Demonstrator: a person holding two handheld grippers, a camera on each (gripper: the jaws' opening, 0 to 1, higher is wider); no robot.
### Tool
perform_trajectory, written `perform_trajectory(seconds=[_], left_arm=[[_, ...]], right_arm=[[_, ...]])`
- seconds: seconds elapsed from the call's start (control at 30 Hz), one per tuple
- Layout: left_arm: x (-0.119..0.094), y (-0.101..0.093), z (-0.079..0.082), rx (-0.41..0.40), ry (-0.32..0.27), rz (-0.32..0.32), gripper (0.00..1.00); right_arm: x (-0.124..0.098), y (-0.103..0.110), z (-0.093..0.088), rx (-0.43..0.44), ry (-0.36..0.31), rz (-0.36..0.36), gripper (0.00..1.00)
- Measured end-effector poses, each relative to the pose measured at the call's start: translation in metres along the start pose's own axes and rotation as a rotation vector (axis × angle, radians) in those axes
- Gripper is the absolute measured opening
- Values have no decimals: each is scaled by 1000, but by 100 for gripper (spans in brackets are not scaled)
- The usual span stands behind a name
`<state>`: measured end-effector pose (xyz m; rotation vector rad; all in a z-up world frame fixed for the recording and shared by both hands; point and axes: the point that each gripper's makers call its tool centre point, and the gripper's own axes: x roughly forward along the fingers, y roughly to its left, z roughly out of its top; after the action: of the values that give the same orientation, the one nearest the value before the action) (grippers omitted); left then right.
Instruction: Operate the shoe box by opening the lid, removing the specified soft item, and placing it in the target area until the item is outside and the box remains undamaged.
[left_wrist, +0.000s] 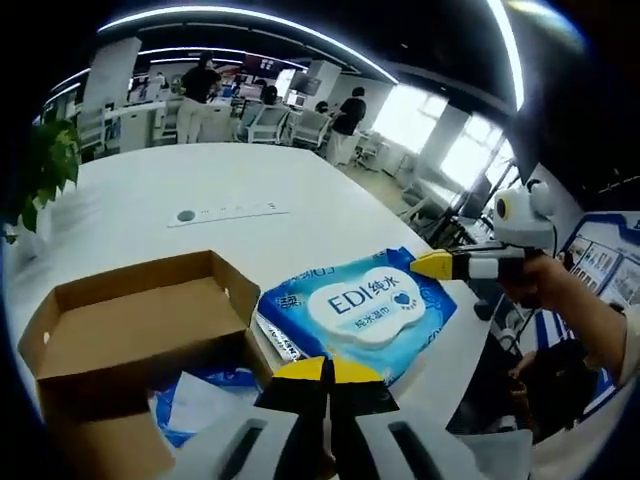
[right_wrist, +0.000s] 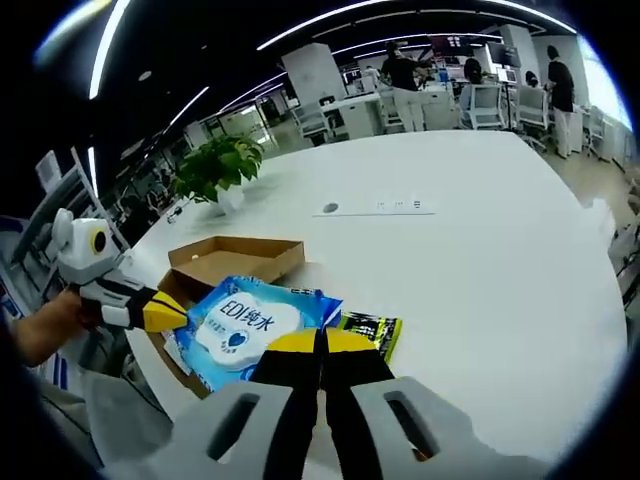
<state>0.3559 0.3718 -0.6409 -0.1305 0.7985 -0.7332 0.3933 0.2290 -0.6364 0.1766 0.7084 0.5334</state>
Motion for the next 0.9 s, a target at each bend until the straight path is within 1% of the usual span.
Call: perform_trajectory(seconds=[0.13, 0.27, 0.57, 0.9], left_arm=[[9, -2, 2, 7, 6, -5, 0], [20, 0, 3, 17, 21, -3, 0], [41, 11, -1, 35, 65, 17, 0], [59, 28, -9, 94, 133, 61, 0]], right_arm=[[1, -10, -1, 4, 3, -11, 0], [8, -20, -3, 7, 13, -18, 0], [32, -36, -14, 21, 42, -26, 0], [61, -46, -29, 10, 68, -32, 0]])
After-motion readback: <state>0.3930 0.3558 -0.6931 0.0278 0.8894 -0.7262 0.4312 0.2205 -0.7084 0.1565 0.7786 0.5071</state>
